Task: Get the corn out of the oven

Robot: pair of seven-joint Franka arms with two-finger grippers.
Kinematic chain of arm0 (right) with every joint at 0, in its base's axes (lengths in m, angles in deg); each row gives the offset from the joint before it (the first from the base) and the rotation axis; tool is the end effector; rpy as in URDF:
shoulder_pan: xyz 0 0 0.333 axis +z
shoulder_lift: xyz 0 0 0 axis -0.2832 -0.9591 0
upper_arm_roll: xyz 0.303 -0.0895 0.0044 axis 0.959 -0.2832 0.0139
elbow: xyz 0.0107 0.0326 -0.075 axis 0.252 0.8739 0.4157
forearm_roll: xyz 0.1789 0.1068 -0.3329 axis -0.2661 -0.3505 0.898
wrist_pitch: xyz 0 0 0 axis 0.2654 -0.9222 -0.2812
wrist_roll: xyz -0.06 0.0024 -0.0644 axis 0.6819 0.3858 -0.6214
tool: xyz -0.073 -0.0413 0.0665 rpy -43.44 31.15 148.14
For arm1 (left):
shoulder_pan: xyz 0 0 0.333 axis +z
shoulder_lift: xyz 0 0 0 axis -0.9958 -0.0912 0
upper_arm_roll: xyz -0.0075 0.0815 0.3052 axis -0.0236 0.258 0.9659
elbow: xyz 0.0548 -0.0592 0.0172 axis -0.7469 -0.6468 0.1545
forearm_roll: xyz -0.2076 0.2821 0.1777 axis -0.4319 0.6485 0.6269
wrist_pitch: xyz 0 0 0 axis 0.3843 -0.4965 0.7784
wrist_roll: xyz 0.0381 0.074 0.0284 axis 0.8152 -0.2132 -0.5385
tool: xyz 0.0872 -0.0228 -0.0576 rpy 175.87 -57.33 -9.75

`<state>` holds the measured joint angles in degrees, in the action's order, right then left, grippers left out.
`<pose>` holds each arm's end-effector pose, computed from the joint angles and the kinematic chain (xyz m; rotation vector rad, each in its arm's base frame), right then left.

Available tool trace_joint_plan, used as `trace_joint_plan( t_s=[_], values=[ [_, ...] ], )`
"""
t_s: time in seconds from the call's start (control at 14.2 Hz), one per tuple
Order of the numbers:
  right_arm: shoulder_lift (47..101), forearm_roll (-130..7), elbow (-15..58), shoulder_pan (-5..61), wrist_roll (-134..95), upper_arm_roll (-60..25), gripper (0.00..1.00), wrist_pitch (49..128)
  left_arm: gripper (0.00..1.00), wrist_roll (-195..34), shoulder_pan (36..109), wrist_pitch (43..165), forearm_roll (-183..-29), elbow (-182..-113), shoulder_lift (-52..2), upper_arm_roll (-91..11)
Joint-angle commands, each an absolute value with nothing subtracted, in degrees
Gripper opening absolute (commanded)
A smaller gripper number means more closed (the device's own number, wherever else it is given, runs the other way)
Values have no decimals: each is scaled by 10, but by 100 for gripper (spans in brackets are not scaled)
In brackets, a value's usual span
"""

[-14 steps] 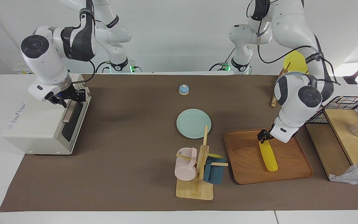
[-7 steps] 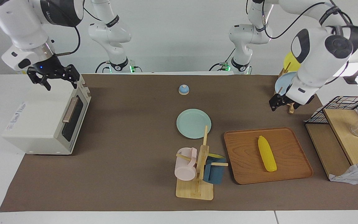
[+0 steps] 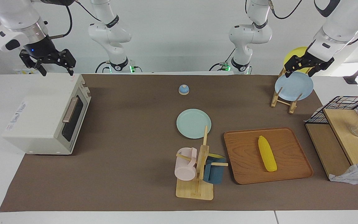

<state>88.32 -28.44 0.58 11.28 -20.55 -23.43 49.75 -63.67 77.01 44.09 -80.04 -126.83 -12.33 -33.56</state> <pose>0.5366 -0.0437 0.6615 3.0997 0.0714 -0.1274 0.5161 -0.0395 0.6463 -3.1108 0.1556 0.2024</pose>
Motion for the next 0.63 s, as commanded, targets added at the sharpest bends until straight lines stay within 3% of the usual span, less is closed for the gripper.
trace_joint_plan(
  t_s=[0.0, 0.56],
  values=[
    [884, -305, 10, 106, -213, -232, 100, 503, 100, -625, 776, 423, -808, -1249, -132, -336],
    [889, -305, 21, 106, -209, -232, 100, 506, 100, -625, 776, 423, -808, -1251, -126, -340]
  ],
)
